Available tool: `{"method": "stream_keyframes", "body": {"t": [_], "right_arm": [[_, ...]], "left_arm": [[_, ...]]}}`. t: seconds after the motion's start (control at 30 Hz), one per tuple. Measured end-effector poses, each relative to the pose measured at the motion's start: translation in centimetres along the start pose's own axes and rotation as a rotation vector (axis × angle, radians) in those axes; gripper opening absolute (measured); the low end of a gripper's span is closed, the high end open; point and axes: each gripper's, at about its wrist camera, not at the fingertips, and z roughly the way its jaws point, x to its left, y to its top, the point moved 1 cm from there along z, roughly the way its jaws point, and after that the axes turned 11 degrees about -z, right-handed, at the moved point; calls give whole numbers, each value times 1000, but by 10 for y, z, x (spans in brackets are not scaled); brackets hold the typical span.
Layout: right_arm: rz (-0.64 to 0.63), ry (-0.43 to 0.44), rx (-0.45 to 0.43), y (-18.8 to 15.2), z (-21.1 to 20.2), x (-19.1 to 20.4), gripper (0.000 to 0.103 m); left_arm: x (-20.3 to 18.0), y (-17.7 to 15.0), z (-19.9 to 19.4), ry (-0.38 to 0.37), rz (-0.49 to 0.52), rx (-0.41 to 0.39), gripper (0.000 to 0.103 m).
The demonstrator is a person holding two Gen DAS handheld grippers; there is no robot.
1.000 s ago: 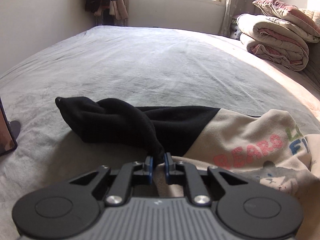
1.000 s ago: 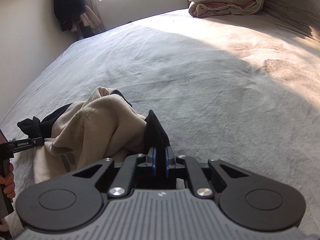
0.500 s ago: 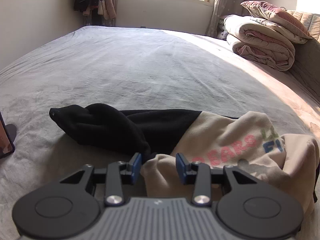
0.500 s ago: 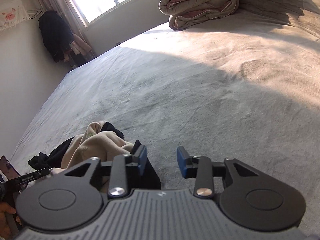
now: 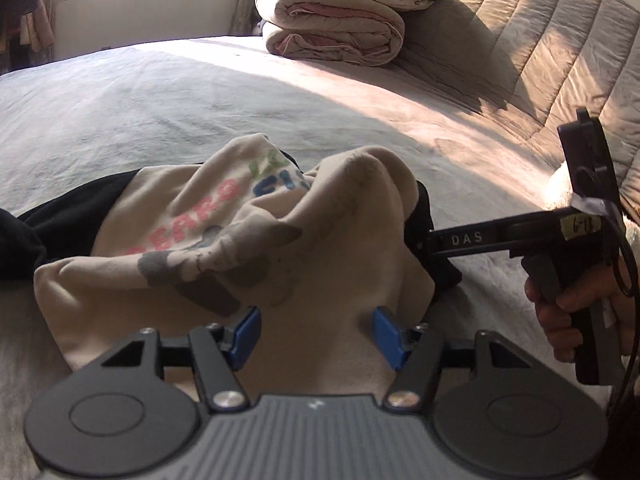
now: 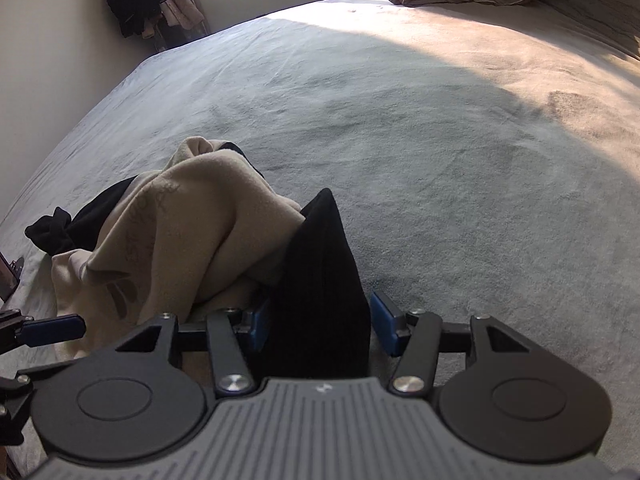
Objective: Fold clothes
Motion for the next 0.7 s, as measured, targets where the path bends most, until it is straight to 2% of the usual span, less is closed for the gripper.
{"method": "stream_keyframes", "body": {"t": [0.07,0.13,0.2,0.23,0.27,0.3,0.43,0.6,0.7], "right_arm": [[-6,0,-6,-1,-1,2,36],[13,13,-11,-1,-5,2,29],[18,19,-20,0,-10,2,24],[15,20,-27,0,-13,2,23],[13,20,-36,0,-17,3,22],[13,19,-45,0,-20,2,22],[31,13,-68,-1,-32,-3,20],[60,-23,-109,-3,-51,-23,20],[99,-21,-127,-4,-61,-36,20]], "left_arm": [[-5,-6,9,37,36,7,63],[-7,-12,15,65,59,10,61],[-9,-14,15,53,62,13,42],[-9,-16,15,47,63,15,23],[-12,-16,14,59,79,11,12],[-16,-17,13,72,96,6,8],[-21,-19,-1,90,160,-15,5],[-8,-18,-30,38,164,-34,5],[5,-20,-43,-37,148,-13,4]]}}
